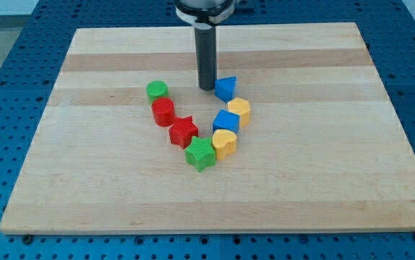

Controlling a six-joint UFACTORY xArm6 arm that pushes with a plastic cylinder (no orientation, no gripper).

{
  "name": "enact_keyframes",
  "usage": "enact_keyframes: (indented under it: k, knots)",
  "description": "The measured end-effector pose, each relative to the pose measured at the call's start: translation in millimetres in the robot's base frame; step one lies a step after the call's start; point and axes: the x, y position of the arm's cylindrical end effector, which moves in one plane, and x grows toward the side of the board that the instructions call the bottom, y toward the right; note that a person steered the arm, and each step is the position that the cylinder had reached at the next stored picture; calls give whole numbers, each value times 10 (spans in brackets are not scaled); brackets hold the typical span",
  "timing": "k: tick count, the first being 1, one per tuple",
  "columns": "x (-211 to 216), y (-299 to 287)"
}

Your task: Slide the blue triangle to top of yellow hexagon

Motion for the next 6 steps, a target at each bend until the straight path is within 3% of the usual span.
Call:
enact_keyframes:
  k: [4, 6]
  knots:
    - [-81, 212]
    - [-94, -199]
